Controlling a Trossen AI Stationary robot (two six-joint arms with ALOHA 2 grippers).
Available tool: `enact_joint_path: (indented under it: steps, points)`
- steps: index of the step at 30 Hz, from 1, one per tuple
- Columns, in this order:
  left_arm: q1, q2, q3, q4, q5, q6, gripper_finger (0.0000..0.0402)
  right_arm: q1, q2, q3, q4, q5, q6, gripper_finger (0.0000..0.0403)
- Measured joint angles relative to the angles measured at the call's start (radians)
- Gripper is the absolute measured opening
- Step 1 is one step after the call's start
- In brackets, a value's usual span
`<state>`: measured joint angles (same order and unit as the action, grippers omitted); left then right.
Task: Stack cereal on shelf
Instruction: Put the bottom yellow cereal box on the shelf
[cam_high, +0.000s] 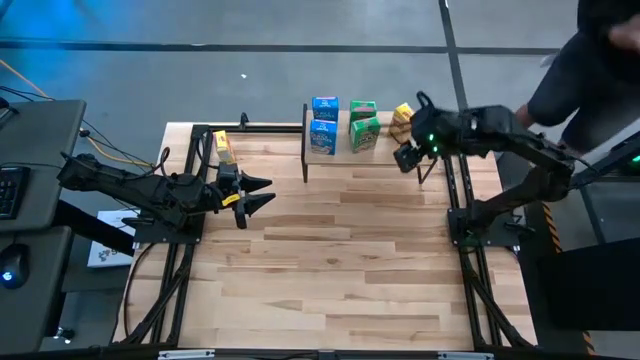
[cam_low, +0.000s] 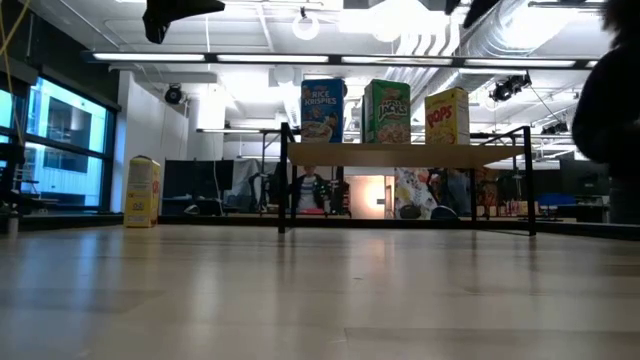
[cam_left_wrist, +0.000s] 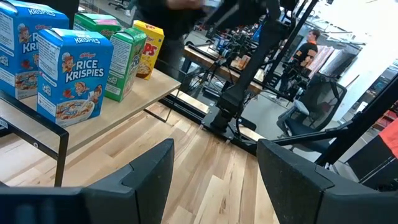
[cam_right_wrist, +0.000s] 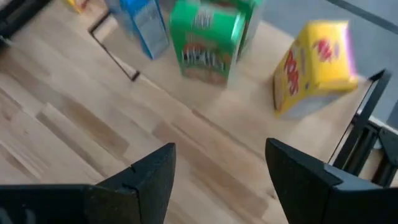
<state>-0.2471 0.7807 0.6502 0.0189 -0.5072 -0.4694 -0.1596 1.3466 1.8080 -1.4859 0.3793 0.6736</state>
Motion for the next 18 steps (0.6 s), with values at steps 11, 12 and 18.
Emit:
enact_joint_path:
  steps: [11, 12, 18]
  points:
    - [0.000, 0.000, 0.000, 0.000, 0.000, -0.001, 0.0220, 0.175, -0.202, -0.513, 0.439, -0.018, 0.222, 0.0233]
    - [0.000, 0.000, 0.000, 0.000, 0.000, -0.001, 0.0220, 0.188, -0.216, -0.549, 0.488, -0.016, 0.227, 0.0233]
    - [0.000, 0.000, 0.000, 0.000, 0.000, 0.000, 0.0220, 0.223, -0.280, -0.683, 0.684, 0.001, 0.246, 0.0232]
